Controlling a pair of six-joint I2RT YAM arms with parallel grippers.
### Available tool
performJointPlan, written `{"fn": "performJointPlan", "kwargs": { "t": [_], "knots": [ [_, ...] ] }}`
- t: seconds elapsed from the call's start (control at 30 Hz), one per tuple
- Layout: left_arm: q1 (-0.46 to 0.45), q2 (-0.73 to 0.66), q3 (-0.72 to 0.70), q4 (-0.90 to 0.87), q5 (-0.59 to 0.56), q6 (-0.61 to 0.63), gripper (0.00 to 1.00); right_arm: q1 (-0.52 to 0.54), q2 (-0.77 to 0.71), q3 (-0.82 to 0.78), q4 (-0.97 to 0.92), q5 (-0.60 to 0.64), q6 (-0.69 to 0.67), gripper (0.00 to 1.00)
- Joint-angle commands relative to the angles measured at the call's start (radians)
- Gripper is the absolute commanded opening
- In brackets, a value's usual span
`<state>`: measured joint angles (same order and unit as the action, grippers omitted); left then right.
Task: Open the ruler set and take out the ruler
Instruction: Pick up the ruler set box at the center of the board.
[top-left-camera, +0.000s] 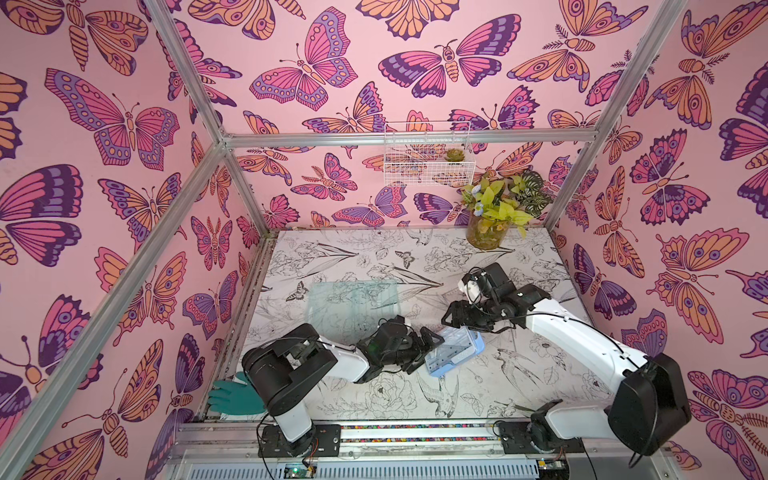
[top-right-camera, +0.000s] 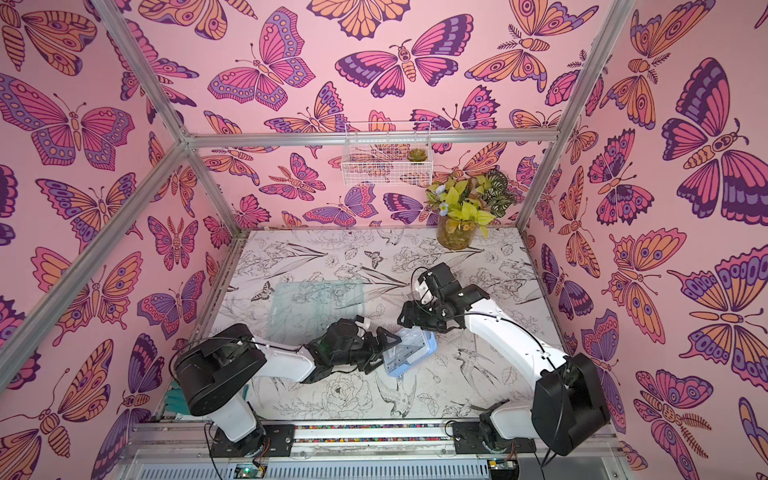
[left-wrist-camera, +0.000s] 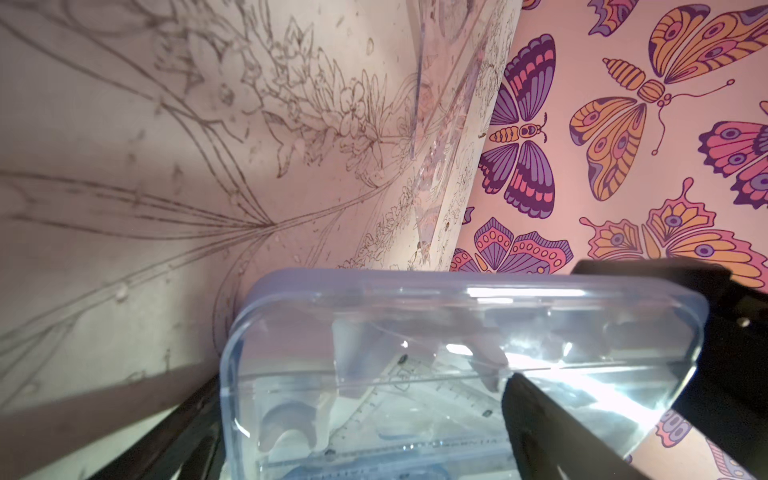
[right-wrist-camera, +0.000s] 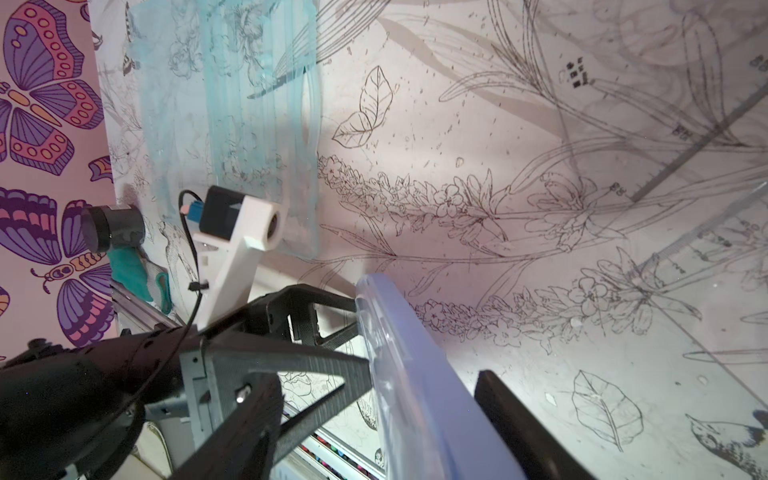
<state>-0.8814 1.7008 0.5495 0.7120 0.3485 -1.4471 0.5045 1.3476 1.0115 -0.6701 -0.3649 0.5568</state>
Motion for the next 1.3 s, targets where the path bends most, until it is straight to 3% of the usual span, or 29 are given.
{"fn": "performJointPlan", "kwargs": {
  "t": [0.0, 0.17, 0.37, 0.5, 0.67, 0.8, 0.93, 1.13, 1.27],
  "knots": [
    [-0.004, 0.042, -0.008, -0.067, -0.029, 0.007, 1.0, 0.051, -0.027, -0.014, -0.016, -0.159, 0.041, 0.63],
    [0.001, 0.049, -0.003, -0.063, -0.022, 0.007, 1.0, 0.051, -0.053, -0.029, -0.032, -0.157, 0.037, 0.41],
    [0.005, 0.032, 0.005, -0.076, -0.018, 0.036, 1.0, 0.049, -0.073, -0.004, -0.079, -0.14, 0.019, 0.29],
    [0.013, -0.038, 0.034, -0.179, -0.024, 0.138, 1.0, 0.033, -0.097, 0.05, -0.148, -0.131, -0.012, 0.26],
    [0.015, -0.188, 0.122, -0.431, -0.062, 0.4, 1.0, -0.03, -0.126, 0.112, -0.245, -0.14, -0.058, 0.26],
    [0.016, -0.328, 0.208, -0.679, -0.12, 0.701, 1.0, -0.082, -0.134, 0.141, -0.302, -0.174, -0.109, 0.26],
    [0.016, -0.406, 0.315, -0.872, 0.032, 1.055, 1.0, -0.112, -0.11, 0.171, -0.346, -0.273, -0.187, 0.26],
    [0.015, -0.482, 0.354, -1.124, 0.238, 1.412, 0.95, -0.116, -0.096, 0.217, -0.381, -0.456, -0.308, 0.25],
    [0.012, -0.598, 0.283, -1.13, 0.156, 1.532, 0.95, -0.099, -0.129, 0.211, -0.369, -0.511, -0.325, 0.23]
  ]
}}
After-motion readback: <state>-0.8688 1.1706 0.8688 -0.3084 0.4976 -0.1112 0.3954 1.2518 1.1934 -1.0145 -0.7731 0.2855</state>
